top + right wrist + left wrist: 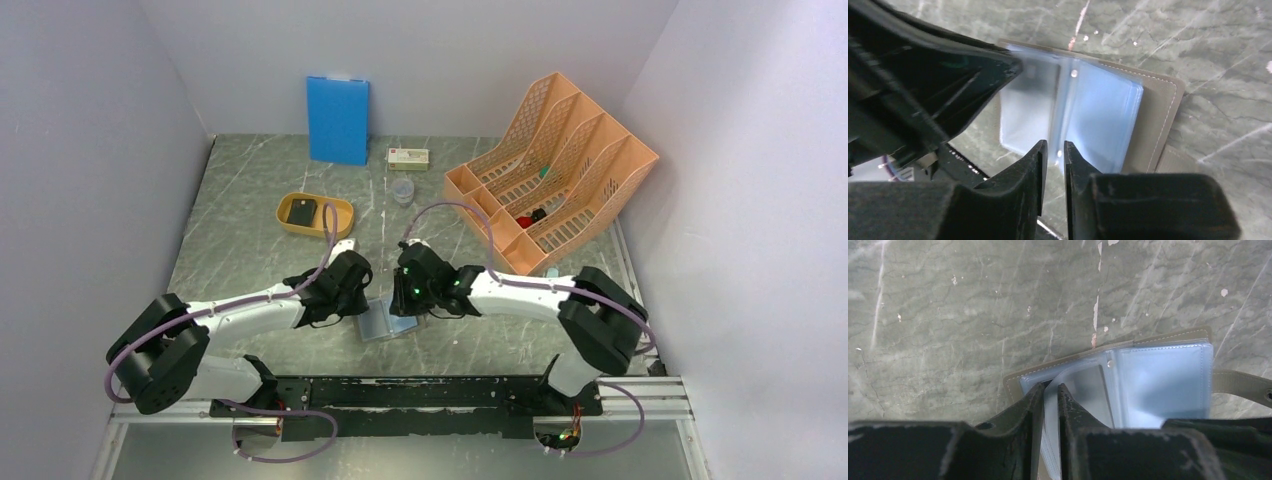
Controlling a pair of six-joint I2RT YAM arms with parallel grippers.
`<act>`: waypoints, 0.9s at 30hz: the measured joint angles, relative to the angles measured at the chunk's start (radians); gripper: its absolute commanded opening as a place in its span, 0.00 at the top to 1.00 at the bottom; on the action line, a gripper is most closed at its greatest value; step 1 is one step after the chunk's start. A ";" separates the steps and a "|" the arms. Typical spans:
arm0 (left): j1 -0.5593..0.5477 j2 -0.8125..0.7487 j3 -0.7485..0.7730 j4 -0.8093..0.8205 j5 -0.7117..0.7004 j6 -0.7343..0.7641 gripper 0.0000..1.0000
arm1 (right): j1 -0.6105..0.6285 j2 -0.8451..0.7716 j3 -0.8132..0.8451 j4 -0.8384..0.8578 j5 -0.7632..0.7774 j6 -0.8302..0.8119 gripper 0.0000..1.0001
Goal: Put the credit cards into the card holder
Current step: Turn over the card slot in the card holder.
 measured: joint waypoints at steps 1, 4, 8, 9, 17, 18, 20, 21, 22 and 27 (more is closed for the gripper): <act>0.000 0.000 0.000 -0.003 -0.003 0.002 0.75 | 0.000 0.023 -0.002 0.011 -0.005 0.002 0.80; 0.000 0.000 0.001 -0.011 -0.014 0.002 0.67 | 0.000 0.064 -0.023 0.035 -0.011 0.010 0.81; 0.000 -0.008 0.017 -0.064 -0.032 0.001 0.60 | 0.000 0.087 -0.043 0.054 -0.010 0.016 0.81; 0.000 -0.019 0.018 -0.078 -0.032 0.000 0.59 | 0.000 0.091 -0.045 0.058 -0.010 0.016 0.81; 0.001 -0.173 0.077 -0.144 -0.007 0.001 0.59 | 0.000 0.094 -0.046 0.071 -0.010 0.015 0.81; 0.001 -0.189 0.084 -0.129 0.015 0.002 0.60 | 0.000 0.095 -0.046 0.071 -0.010 0.015 0.81; 0.000 -0.201 0.086 -0.090 0.063 0.002 0.61 | 0.000 0.097 -0.046 0.071 -0.010 0.015 0.81; 0.000 -0.197 0.086 -0.069 0.090 0.002 0.63 | 0.000 0.097 -0.046 0.071 -0.010 0.015 0.81; 0.000 -0.188 0.086 -0.054 0.109 0.002 0.64 | 0.000 0.097 -0.046 0.071 -0.009 0.015 0.80; 0.000 -0.081 0.075 0.000 0.166 0.000 0.67 | 0.000 0.091 -0.046 0.067 -0.004 0.015 0.77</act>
